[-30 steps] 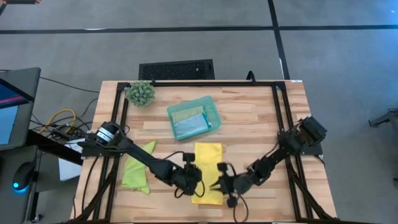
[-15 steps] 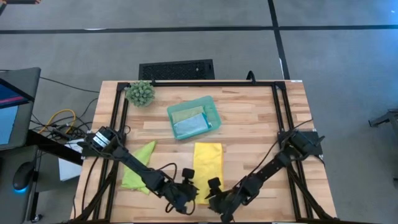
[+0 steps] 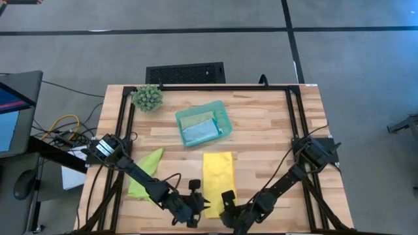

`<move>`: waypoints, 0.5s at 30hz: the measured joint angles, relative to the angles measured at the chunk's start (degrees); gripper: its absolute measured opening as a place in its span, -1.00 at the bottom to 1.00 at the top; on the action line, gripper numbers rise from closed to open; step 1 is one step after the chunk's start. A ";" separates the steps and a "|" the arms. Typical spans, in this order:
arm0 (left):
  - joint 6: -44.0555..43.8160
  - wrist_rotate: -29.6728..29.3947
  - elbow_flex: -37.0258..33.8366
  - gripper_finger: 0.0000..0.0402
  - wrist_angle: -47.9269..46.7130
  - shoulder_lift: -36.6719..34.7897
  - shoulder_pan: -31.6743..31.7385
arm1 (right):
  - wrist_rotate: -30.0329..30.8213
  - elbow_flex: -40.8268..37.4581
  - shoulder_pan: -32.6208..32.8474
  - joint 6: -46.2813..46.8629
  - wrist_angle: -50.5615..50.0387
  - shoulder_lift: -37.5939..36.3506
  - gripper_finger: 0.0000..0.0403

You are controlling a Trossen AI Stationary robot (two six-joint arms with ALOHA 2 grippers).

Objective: Fold microfiber towels
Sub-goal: Fold the yellow towel

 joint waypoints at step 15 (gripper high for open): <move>12.44 4.54 0.02 -0.67 5.07 0.00 2.04 | 0.45 0.07 -0.58 -2.77 3.67 -0.29 -0.25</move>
